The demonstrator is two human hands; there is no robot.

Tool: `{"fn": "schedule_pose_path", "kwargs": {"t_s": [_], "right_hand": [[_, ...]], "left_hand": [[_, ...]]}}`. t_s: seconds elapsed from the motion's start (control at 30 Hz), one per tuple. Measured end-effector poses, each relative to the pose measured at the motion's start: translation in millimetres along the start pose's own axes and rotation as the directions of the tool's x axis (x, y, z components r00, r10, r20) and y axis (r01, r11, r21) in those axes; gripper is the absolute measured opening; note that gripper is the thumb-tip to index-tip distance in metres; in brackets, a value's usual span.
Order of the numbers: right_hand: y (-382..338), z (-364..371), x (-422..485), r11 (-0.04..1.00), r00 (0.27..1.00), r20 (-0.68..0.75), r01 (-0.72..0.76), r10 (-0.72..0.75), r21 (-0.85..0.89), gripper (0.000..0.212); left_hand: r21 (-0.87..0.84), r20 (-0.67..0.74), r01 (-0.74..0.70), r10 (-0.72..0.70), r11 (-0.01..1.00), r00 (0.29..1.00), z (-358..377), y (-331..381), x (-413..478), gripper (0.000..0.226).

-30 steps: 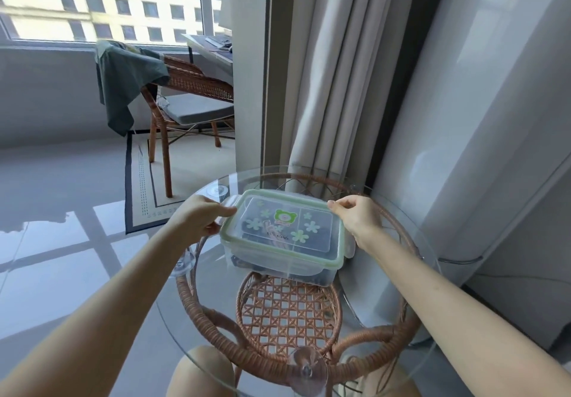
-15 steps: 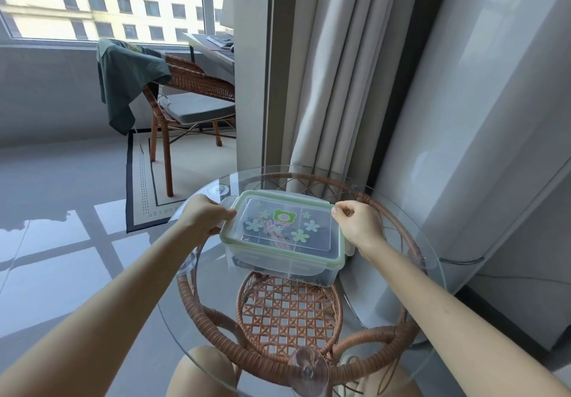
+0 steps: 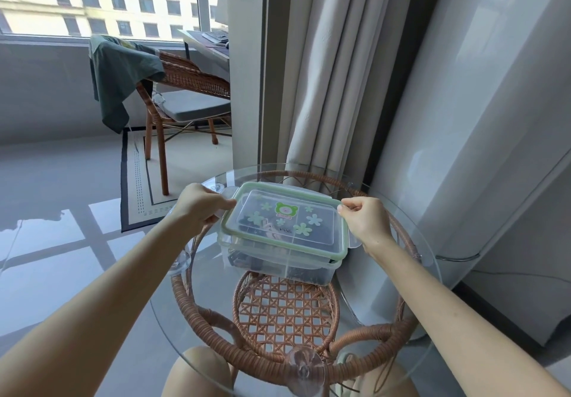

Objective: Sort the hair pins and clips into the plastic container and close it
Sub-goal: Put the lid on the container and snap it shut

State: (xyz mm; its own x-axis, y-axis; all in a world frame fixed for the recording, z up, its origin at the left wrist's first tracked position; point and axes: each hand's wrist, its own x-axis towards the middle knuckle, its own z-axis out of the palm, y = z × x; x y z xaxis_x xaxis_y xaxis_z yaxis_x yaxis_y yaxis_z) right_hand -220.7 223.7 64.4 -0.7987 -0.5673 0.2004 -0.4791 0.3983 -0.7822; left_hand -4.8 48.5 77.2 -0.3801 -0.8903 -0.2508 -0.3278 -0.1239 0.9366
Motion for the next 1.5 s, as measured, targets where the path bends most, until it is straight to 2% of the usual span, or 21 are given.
{"fn": "schedule_pose_path", "kwargs": {"t_s": [0.13,0.23,0.5,0.6,0.67,0.7,0.77,0.83,0.87,0.93,1.0,1.07,1.13,1.2,1.27,1.3,1.37,1.4,1.47,1.5], "right_hand": [[2.9,5.7,-3.2,1.000,1.000,0.024,0.003,-0.002,-0.029,0.029],[2.2,6.9,-2.8,0.999,1.000,0.025,0.018,-0.016,-0.047,0.029],[-3.5,6.9,-4.3,0.988,0.997,0.041,0.064,-0.059,-0.139,0.028],[-4.2,7.8,-10.4,0.973,0.994,0.034,0.111,-0.106,-0.202,0.032],[-6.6,7.1,-17.0,0.922,0.988,0.047,0.155,-0.148,-0.355,0.035],[-8.4,5.2,-20.6,0.871,0.983,0.048,0.178,-0.176,-0.457,0.037],[-12.6,-1.9,-27.4,0.742,0.966,0.039,0.221,-0.254,-0.633,0.042],[-16.0,-8.9,-34.9,0.631,0.948,0.100,0.277,-0.301,-0.724,0.047],[-16.8,-11.0,-38.9,0.600,0.942,0.155,0.310,-0.297,-0.737,0.049],[-17.9,-12.5,-44.9,0.616,0.936,0.230,0.348,-0.265,-0.707,0.048],[-20.1,-12.7,-47.3,0.668,0.941,0.246,0.340,-0.234,-0.662,0.045],[-22.1,-11.6,-47.1,0.661,0.935,0.260,0.353,-0.240,-0.662,0.044],[-25.1,-10.3,-47.0,0.610,0.915,0.306,0.403,-0.262,-0.682,0.043],[-26.9,-9.9,-46.2,0.604,0.908,0.338,0.418,-0.248,-0.678,0.041],[-27.5,-11.1,-43.2,0.668,0.919,0.352,0.374,-0.175,-0.643,0.039],[-26.0,-11.8,-39.5,0.737,0.930,0.350,0.317,-0.116,-0.597,0.037],[-23.0,-13.9,-29.9,0.892,0.929,0.369,0.138,0.034,-0.430,0.038],[-21.6,-15.3,-25.5,0.939,0.915,0.391,0.041,0.102,-0.341,0.038],[-19.2,-18.4,-20.5,0.973,0.866,0.457,-0.127,0.204,-0.193,0.033],[-17.6,-19.3,-19.7,0.972,0.839,0.489,-0.201,0.236,-0.124,0.030]], "left_hand": [[0.035,-0.008,0.041,-0.040,0.999,0.999,-1.4,-6.0,-0.5,0.035],[0.054,-0.001,0.053,-0.053,0.997,0.999,-1.6,-10.0,-4.9,0.023],[0.071,-0.026,0.049,-0.047,0.996,0.999,-0.7,-10.4,-5.2,0.016],[0.159,-0.035,-0.001,0.007,0.987,0.999,0.8,-12.0,-5.6,0.016],[0.272,-0.069,-0.079,0.102,0.959,0.992,4.1,-12.2,-6.8,0.021],[0.375,-0.097,-0.115,0.162,0.920,0.982,7.1,-12.3,-7.8,0.023],[0.620,-0.101,-0.169,0.291,0.767,0.951,12.5,-12.1,-12.1,0.025],[0.767,-0.036,-0.221,0.385,0.602,0.922,17.3,-15.1,-17.8,0.015],[0.793,-0.015,-0.235,0.404,0.562,0.914,20.5,-17.7,-20.1,0.011],[0.863,0.051,-0.246,0.408,0.441,0.912,22.7,-22.3,-23.6,0.019],[0.919,0.067,-0.195,0.351,0.343,0.934,20.2,-18.3,-26.3,0.021],[0.944,0.103,-0.197,0.333,0.263,0.937,21.1,-15.5,-27.0,0.020],[0.954,0.125,-0.197,0.297,0.225,0.947,21.6,-14.5,-27.6,0.019],[0.952,0.155,-0.213,0.254,0.219,0.954,18.1,-15.6,-25.7,0.019],[0.936,0.149,-0.211,0.225,0.283,0.963,14.5,-16.5,-21.4,0.022],[0.925,0.155,-0.222,0.228,0.308,0.961,13.7,-17.0,-20.5,0.023],[0.892,0.161,-0.248,0.247,0.379,0.956,15.5,-19.7,-17.7,0.024],[0.872,0.165,-0.264,0.258,0.413,0.952,15.0,-19.7,-16.1,0.034],[0.850,0.179,-0.280,0.256,0.447,0.950,13.8,-17.6,-11.8,0.058],[0.840,0.187,-0.292,0.261,0.458,0.947,14.4,-16.8,-9.9,0.061]]}}
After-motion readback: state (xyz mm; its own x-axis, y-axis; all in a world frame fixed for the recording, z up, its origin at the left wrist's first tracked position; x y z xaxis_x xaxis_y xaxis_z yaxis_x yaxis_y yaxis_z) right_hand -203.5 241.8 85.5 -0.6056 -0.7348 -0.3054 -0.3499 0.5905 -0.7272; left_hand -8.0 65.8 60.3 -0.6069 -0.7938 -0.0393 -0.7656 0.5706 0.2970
